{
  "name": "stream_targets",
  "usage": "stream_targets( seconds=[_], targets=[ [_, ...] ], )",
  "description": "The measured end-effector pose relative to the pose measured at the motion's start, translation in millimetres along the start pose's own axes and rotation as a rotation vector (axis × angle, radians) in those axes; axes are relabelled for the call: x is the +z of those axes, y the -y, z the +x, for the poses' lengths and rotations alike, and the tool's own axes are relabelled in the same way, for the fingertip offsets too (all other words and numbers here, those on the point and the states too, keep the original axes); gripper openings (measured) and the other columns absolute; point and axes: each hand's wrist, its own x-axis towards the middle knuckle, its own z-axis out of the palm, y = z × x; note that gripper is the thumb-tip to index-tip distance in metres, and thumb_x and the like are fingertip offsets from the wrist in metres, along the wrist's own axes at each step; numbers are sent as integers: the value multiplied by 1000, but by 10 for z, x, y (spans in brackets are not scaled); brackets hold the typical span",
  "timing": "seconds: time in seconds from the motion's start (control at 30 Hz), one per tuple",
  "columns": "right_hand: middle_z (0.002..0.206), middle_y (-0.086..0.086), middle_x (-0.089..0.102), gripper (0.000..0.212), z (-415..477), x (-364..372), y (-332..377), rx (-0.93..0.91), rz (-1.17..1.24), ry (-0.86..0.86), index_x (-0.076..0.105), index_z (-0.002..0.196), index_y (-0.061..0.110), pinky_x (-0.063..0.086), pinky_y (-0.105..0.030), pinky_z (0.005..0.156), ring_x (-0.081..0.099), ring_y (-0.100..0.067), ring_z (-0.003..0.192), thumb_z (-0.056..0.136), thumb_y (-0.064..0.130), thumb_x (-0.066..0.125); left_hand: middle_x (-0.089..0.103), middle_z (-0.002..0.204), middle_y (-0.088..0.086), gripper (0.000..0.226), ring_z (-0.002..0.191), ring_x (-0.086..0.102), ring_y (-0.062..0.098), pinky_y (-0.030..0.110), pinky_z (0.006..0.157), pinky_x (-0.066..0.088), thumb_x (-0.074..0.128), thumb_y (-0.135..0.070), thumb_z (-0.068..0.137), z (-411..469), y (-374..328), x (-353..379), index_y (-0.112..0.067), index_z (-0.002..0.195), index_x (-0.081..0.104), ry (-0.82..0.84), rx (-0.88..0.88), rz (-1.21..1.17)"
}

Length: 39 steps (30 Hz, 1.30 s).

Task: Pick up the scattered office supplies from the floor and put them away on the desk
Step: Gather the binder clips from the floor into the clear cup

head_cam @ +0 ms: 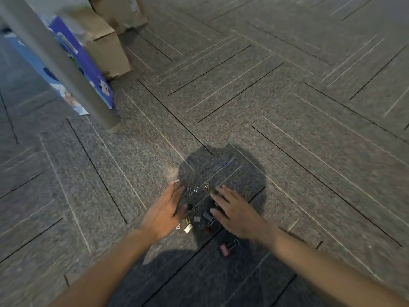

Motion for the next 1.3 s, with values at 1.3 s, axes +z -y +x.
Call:
stream_targets(
  seconds=[1.3],
  targets=[
    [160,6,17,68,392,9,-51,-54,-150,-32,24,152,18,21,-38,120,9,-6,147,97,57,18,32,150,7,51,140,27,17,37,111,34,38,-32,99,-289,271,34,-8,144,31,-72,108,-49]
  ],
)
